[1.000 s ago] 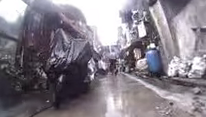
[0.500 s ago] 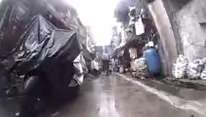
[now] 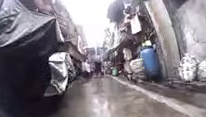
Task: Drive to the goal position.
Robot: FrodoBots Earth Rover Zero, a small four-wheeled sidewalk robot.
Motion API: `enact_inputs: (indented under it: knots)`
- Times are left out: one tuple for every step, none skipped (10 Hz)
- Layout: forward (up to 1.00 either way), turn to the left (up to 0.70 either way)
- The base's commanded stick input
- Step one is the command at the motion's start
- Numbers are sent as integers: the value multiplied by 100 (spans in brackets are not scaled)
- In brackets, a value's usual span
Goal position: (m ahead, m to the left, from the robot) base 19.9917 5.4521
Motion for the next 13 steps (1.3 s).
enact_inputs:
  knots:
    - [67,0]
    - [-31,0]
    - [0,0]
    - [0,0]
    - [0,0]
    - [0,0]
    - [0,0]
    - [0,0]
    - [0,0]
    - [0,0]
    - [0,0]
    - [32,0]
    - [92,0]
